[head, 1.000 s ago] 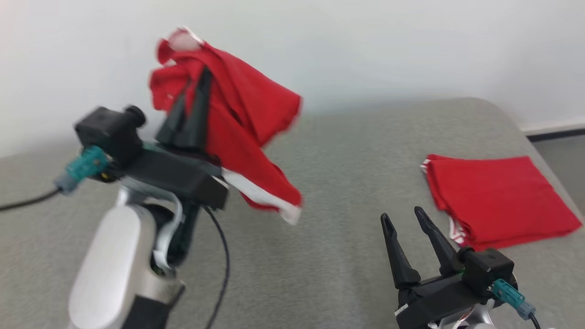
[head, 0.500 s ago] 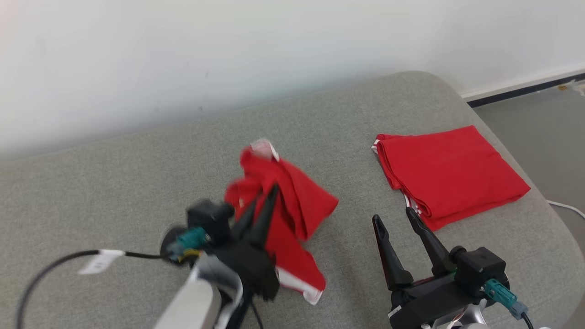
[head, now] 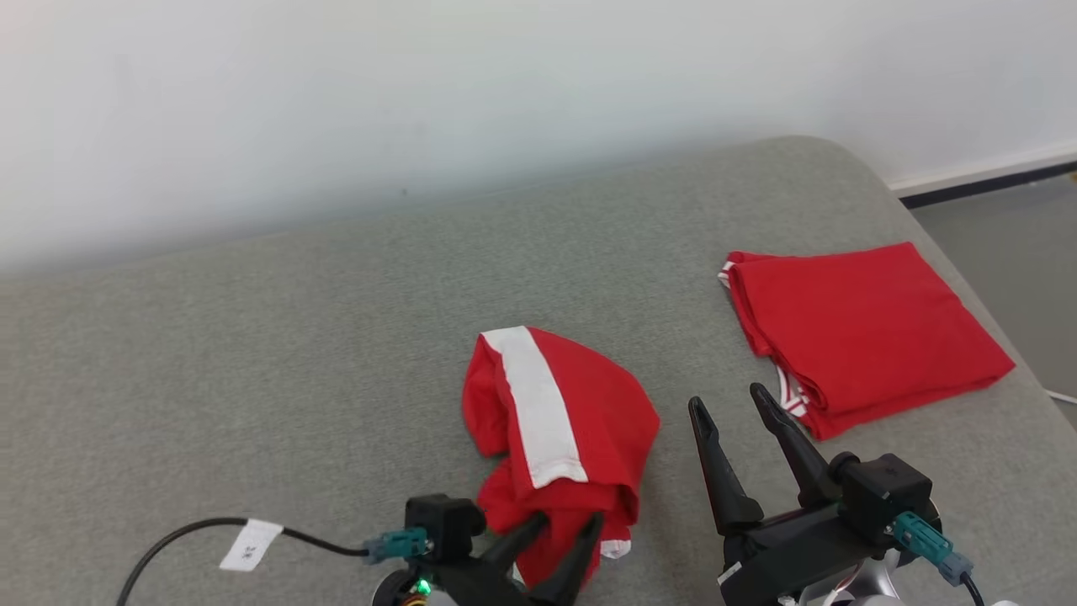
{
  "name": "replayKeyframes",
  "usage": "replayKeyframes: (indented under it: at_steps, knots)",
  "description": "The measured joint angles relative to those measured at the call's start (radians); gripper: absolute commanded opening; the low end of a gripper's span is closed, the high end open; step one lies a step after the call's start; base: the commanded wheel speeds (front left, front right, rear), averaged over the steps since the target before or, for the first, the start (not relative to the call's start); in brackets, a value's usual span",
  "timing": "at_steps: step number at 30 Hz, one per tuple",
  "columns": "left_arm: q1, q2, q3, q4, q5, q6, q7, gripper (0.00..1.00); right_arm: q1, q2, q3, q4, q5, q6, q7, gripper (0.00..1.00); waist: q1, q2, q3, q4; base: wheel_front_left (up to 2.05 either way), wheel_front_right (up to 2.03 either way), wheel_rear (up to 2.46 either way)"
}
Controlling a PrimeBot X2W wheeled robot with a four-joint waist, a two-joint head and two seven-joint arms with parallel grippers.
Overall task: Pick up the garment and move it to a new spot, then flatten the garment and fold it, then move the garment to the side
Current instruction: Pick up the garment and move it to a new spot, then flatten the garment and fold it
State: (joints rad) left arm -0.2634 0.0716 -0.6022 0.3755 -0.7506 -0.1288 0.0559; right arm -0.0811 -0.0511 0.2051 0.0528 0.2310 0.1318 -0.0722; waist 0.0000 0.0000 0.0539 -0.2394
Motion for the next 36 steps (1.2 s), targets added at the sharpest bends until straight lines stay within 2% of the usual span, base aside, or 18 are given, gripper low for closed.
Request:
replayKeyframes:
  at_steps: [4, 13, 22, 27, 28, 29, 30, 36]
  knots:
    - [0.031, 0.047, 0.012, -0.074, -0.056, 0.0, 0.028, 1.0, 0.0, 0.0, -0.003, -0.006, -0.001, 0.0, 0.002, 1.0, 0.0, 0.0, -0.003, 0.03, 0.0, 0.0, 0.0]
    - [0.065, 0.138, 0.104, -0.177, -0.082, 0.12, 0.078, 1.0, 0.001, 0.001, 0.008, -0.005, 0.002, 0.0, 0.002, 1.0, 0.0001, 0.0, 0.0, 0.076, 0.0, 0.0, 0.0]
    - [0.044, 0.102, 0.077, -0.109, -0.115, 0.102, 0.129, 1.0, -0.011, 0.001, 0.021, -0.004, 0.003, 0.0, 0.003, 1.0, 0.0, 0.0, 0.012, 0.039, 0.0, 0.0, 0.0]
    - [-0.002, 0.085, 0.065, -0.041, -0.099, 0.116, 0.129, 1.0, -0.019, 0.001, 0.022, -0.001, 0.004, 0.0, 0.001, 1.0, 0.0, 0.0, 0.021, 0.005, 0.0, 0.0, 0.0]
    - [-0.002, 0.085, 0.065, -0.041, -0.099, 0.116, 0.129, 0.36, -0.019, 0.001, 0.022, -0.001, 0.004, 0.0, 0.001, 1.0, 0.0, 0.0, 0.021, 0.005, 0.0, 0.0, 0.0]
    - [-0.009, 0.084, 0.066, -0.03, -0.097, 0.121, 0.127, 0.07, -0.02, 0.001, 0.022, 0.0, 0.006, 0.0, 0.0, 1.0, 0.0, 0.0001, 0.022, -0.002, 0.0, 0.0, 0.0]
    - [-0.014, 0.084, 0.067, -0.026, -0.088, 0.121, 0.109, 0.0, -0.02, 0.001, 0.022, 0.001, 0.006, 0.0, -0.001, 1.0, 0.0, 0.0001, 0.024, -0.009, 0.0, 0.0, 0.0]
    - [-0.087, 0.083, 0.075, -0.022, -0.028, 0.129, 0.022, 0.0, -0.021, 0.001, 0.02, 0.007, 0.007, 0.0, -0.007, 1.0, 0.0001, 0.0, 0.03, -0.042, 0.0, 0.0, 0.0]
